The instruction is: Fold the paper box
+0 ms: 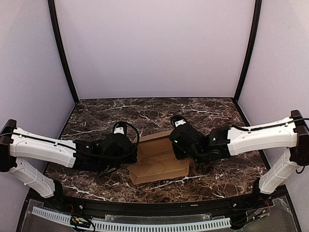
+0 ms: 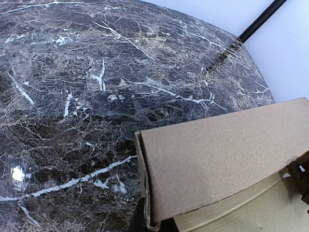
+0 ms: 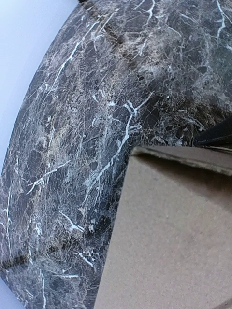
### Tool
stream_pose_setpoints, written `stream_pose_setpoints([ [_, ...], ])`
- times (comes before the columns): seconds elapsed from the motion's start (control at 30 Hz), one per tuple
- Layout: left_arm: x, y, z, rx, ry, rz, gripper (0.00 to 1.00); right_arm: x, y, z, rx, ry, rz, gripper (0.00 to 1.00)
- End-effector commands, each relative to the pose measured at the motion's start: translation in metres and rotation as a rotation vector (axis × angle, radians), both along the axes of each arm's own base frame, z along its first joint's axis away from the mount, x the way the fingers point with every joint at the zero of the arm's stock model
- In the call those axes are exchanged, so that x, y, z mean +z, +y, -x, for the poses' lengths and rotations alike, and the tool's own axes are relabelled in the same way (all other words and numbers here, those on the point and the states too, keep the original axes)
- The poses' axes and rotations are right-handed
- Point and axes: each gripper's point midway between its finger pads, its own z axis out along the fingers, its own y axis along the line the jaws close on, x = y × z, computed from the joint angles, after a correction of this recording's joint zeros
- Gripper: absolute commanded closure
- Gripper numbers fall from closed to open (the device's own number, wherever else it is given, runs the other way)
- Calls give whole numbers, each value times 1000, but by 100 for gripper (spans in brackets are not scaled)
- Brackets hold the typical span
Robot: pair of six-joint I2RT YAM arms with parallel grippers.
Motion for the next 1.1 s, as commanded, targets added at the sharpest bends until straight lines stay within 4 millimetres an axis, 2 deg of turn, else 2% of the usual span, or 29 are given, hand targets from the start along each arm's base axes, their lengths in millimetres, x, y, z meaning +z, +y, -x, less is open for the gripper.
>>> stream_pose_setpoints([
  [0.0, 3, 3, 2, 12, -7, 25, 99, 10, 8, -1, -10, -4, -78, 77],
  [0.1, 6, 4, 1, 14, -15, 27, 99, 7, 8, 1, -7, 8, -91, 76],
  [0.13, 7, 4, 1, 12, -18, 25, 99, 8, 8, 1, -7, 6, -98, 79],
  [0.2, 8, 3, 1, 12, -20, 23, 99, 9, 8, 2, -3, 3, -105, 99],
  [0.67, 7, 3, 0, 18, -15, 25, 99, 15, 12, 2, 11, -8, -112, 100],
  [0.73, 6, 3, 0, 21, -15, 23, 99, 18, 13, 2, 14, -11, -119, 89],
  [0.93, 2, 2, 0, 23, -9, 15, 99, 29, 19, 2, 29, -20, -142, 67],
  [1.07, 0, 1, -1, 20, -8, 7, 99, 38, 21, 2, 34, -30, -162, 60],
])
